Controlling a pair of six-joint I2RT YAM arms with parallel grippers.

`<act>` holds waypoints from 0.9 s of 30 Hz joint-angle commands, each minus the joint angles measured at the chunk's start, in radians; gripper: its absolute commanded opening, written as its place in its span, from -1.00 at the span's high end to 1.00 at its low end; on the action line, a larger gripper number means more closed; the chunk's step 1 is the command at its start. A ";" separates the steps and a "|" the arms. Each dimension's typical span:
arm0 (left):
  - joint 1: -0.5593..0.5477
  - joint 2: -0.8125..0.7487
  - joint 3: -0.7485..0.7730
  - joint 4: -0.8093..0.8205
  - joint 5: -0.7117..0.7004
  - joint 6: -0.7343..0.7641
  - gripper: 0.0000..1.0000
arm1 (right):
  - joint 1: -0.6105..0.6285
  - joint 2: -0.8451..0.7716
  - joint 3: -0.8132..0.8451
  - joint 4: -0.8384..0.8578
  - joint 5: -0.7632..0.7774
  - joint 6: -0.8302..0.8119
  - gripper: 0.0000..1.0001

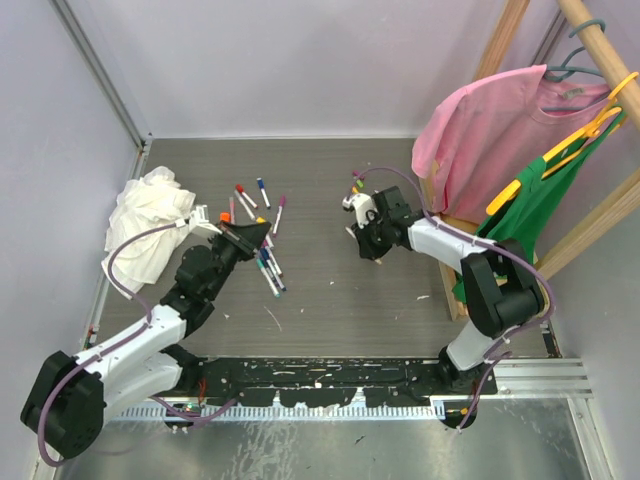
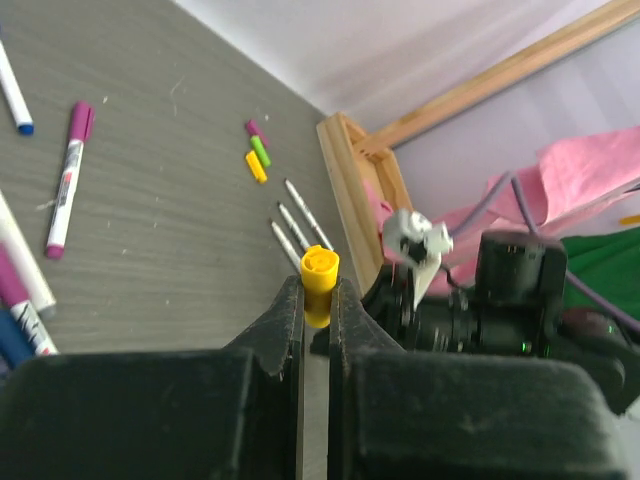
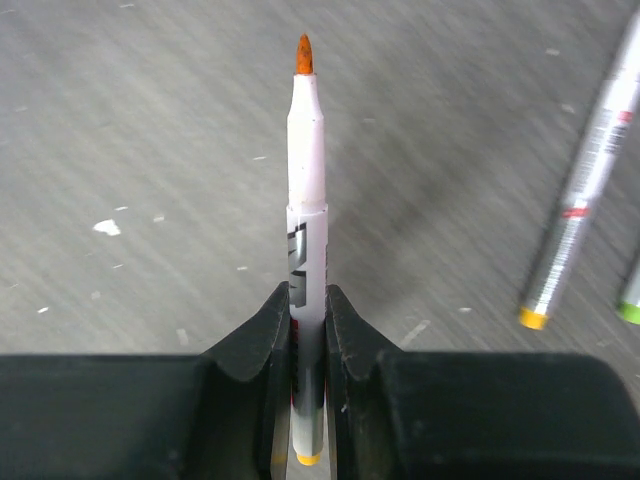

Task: Open the pen caps
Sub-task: Place the pen at the center of the board.

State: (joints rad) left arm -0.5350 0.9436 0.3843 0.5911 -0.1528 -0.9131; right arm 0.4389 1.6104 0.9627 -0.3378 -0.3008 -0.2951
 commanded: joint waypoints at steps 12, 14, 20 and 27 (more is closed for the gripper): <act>0.004 -0.178 -0.107 -0.055 0.108 -0.060 1.00 | -0.141 0.246 0.296 -0.122 0.023 -0.036 0.68; 0.004 -0.205 -0.123 -0.066 0.101 -0.062 1.00 | -0.141 0.255 0.304 -0.132 0.012 -0.035 0.66; 0.004 -0.227 -0.143 -0.068 0.093 -0.072 1.00 | -0.141 0.280 0.309 -0.131 0.025 -0.026 0.63; 0.004 -0.186 -0.139 -0.038 0.115 -0.090 1.00 | -0.141 0.299 0.313 -0.131 0.064 -0.021 0.54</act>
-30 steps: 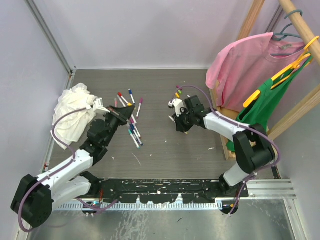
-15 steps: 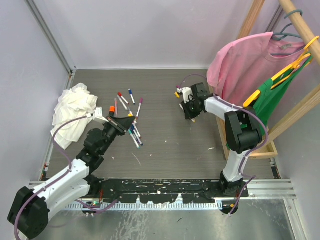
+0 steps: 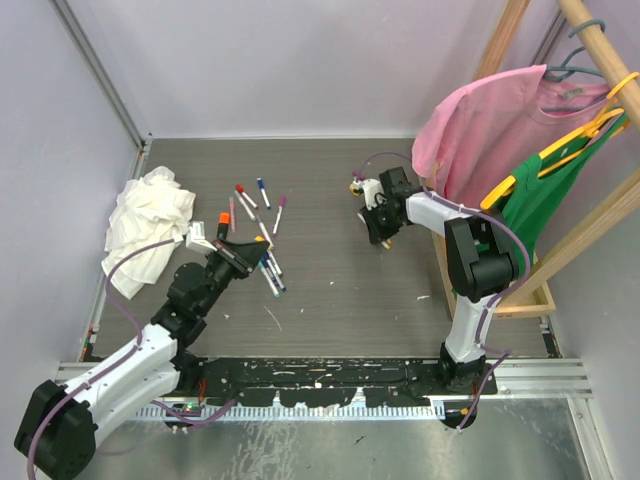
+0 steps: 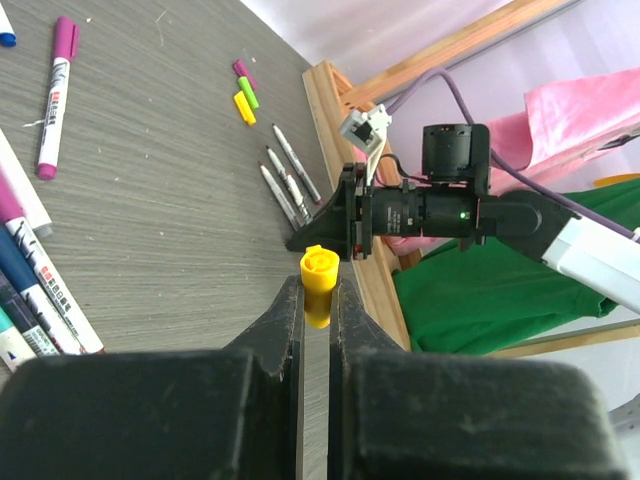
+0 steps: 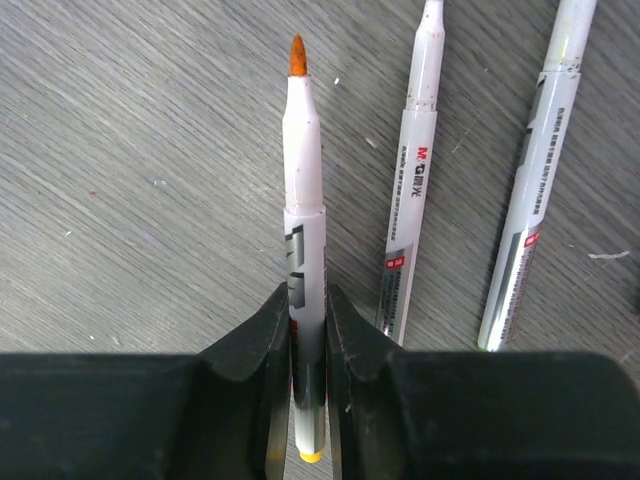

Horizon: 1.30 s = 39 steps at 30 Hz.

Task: Open the pen caps
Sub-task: Place the pen at the center of the board.

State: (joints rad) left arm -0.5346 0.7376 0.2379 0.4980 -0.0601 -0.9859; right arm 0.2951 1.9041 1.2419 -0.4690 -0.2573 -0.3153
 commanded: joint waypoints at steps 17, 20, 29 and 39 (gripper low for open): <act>0.001 0.088 0.018 0.102 0.071 -0.046 1.00 | 0.003 0.000 0.027 -0.003 0.023 -0.002 0.35; 0.002 0.107 0.025 0.113 0.087 -0.049 1.00 | 0.003 -0.022 0.031 -0.004 0.021 -0.004 0.32; 0.001 0.227 0.061 0.176 0.144 -0.067 1.00 | 0.003 -0.107 0.028 -0.016 -0.029 -0.007 0.26; -0.002 0.516 0.305 0.029 0.143 -0.061 1.00 | 0.004 -0.313 -0.008 -0.082 -0.200 -0.078 0.21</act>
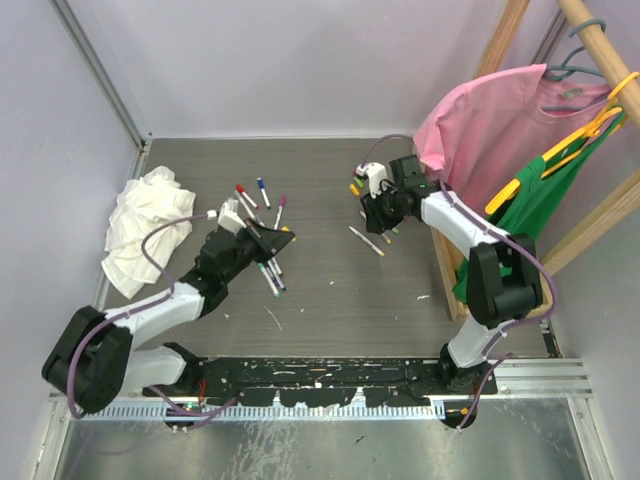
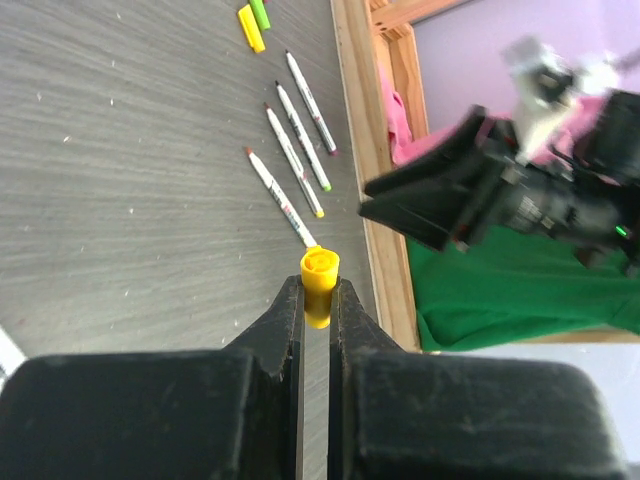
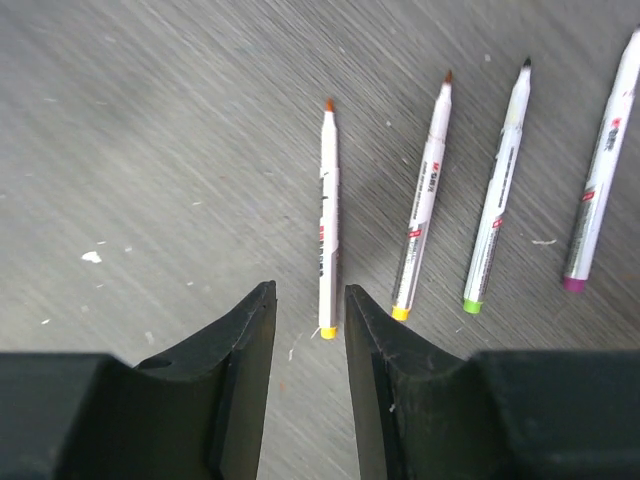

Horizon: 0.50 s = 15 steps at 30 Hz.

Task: Open the pen caps
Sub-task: Place the pen at the center of the board, then place the pen cap at the center of the board.

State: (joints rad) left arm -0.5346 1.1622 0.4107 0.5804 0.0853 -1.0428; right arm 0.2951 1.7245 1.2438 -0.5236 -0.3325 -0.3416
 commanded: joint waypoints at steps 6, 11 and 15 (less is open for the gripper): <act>-0.006 0.381 0.384 -0.161 0.017 -0.022 1.00 | -0.006 -0.232 -0.047 -0.023 -0.186 -0.062 0.17; -0.011 0.643 0.698 -0.326 0.088 -0.018 1.00 | -0.010 -0.249 -0.057 -0.029 -0.223 -0.067 0.17; -0.029 0.829 1.008 -0.636 0.036 0.014 1.00 | -0.014 -0.262 -0.058 -0.035 -0.224 -0.077 0.18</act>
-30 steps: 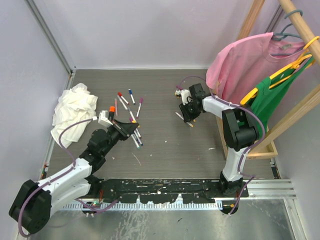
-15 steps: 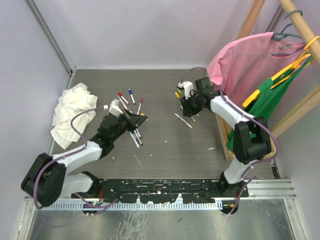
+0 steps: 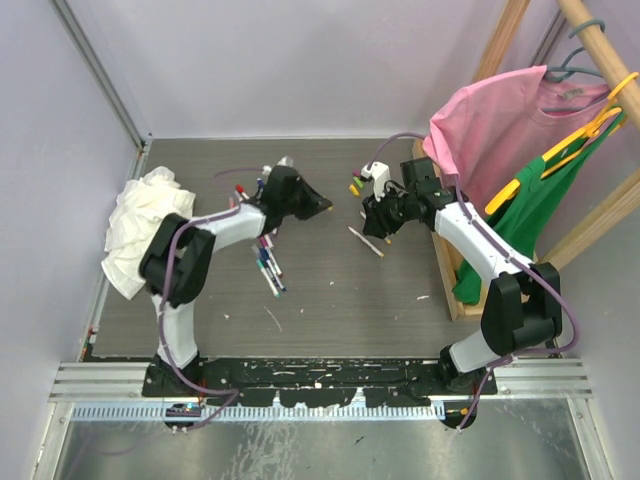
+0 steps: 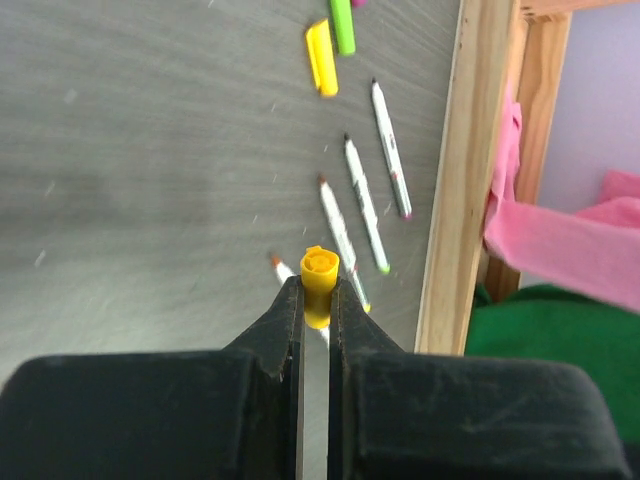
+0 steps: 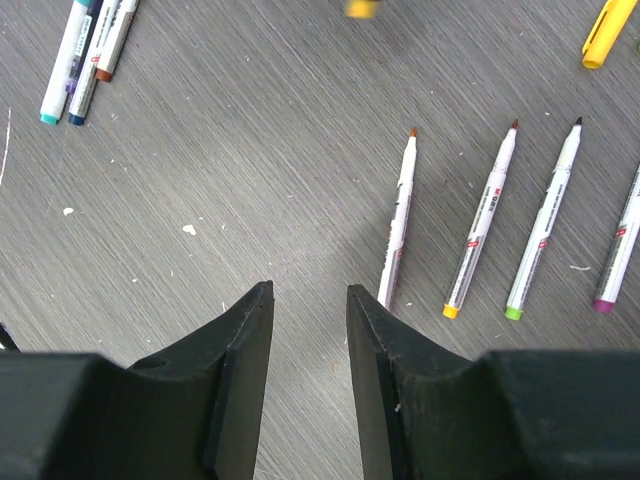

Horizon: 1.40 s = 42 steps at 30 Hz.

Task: Open the pen caps
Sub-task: Place the pen cap at the center of the board.

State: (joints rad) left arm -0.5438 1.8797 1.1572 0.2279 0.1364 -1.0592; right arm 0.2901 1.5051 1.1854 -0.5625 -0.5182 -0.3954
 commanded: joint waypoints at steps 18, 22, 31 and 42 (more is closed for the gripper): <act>-0.040 0.667 1.150 -0.862 -0.110 0.034 0.74 | -0.049 -0.063 -0.006 -0.002 -0.073 -0.031 0.18; -0.039 0.680 1.155 -0.854 -0.102 0.016 0.57 | -0.055 -0.066 -0.006 -0.004 -0.079 -0.031 0.18; -0.028 0.639 1.135 -0.834 -0.065 0.022 0.35 | -0.065 -0.072 -0.009 -0.009 -0.099 -0.030 0.17; -0.019 0.226 0.675 -0.485 -0.010 0.217 0.19 | -0.066 -0.088 -0.013 -0.018 -0.162 -0.042 0.18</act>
State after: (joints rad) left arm -0.5690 2.3478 1.9835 -0.4973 0.0822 -0.9478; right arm 0.2268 1.4738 1.1778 -0.5819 -0.6235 -0.4175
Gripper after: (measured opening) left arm 0.379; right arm 0.412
